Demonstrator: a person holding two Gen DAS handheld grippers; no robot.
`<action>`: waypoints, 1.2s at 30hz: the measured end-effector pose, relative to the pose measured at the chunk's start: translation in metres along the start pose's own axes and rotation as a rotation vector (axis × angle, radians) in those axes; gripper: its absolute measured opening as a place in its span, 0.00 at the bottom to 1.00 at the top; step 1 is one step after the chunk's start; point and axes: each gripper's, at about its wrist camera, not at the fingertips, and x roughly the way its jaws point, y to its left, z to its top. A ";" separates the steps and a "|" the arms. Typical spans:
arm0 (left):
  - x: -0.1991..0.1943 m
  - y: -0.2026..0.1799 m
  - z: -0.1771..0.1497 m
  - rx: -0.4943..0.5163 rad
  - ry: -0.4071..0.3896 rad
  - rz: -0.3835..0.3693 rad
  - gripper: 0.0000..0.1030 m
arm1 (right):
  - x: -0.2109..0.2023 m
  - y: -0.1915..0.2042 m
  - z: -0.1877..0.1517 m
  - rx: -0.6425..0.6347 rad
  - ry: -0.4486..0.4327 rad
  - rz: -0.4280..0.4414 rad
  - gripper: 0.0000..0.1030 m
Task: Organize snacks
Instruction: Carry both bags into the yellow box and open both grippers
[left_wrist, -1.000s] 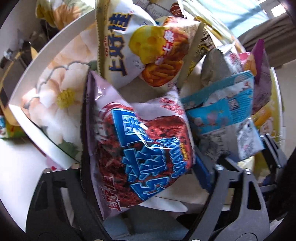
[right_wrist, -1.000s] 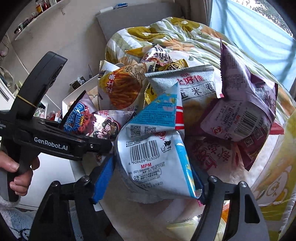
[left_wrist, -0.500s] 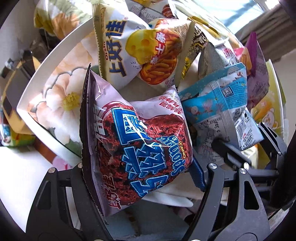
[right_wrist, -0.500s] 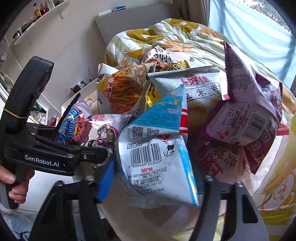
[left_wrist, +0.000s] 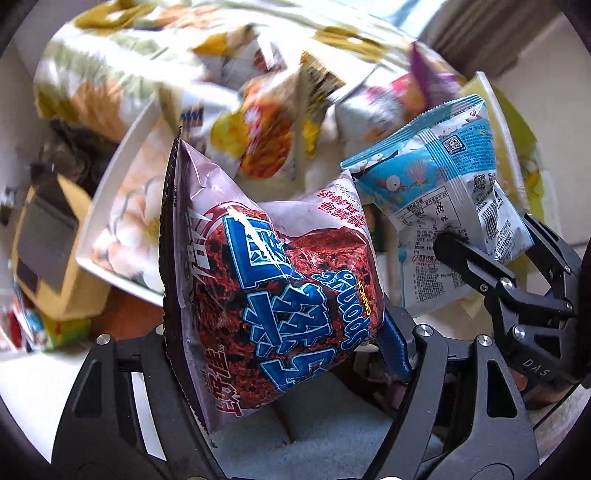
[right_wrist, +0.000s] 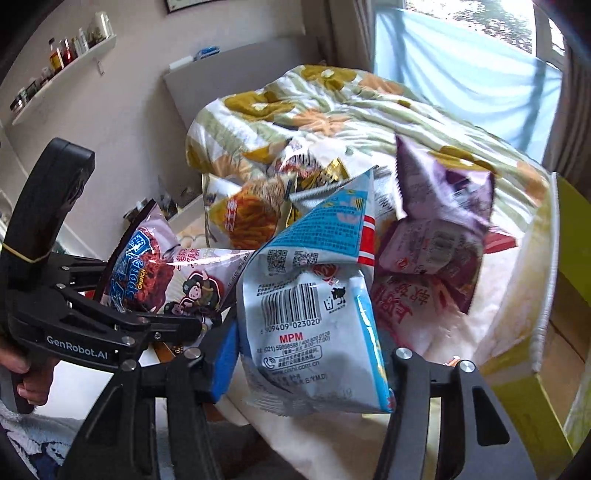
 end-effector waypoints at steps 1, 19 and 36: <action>-0.008 -0.003 0.003 0.027 -0.011 -0.007 0.72 | -0.009 0.002 0.003 0.017 -0.015 -0.022 0.51; -0.084 -0.150 0.094 0.431 -0.221 -0.201 0.72 | -0.161 -0.070 0.023 0.414 -0.204 -0.428 0.51; 0.058 -0.381 0.183 0.469 -0.086 -0.168 0.72 | -0.189 -0.267 -0.007 0.560 -0.135 -0.438 0.51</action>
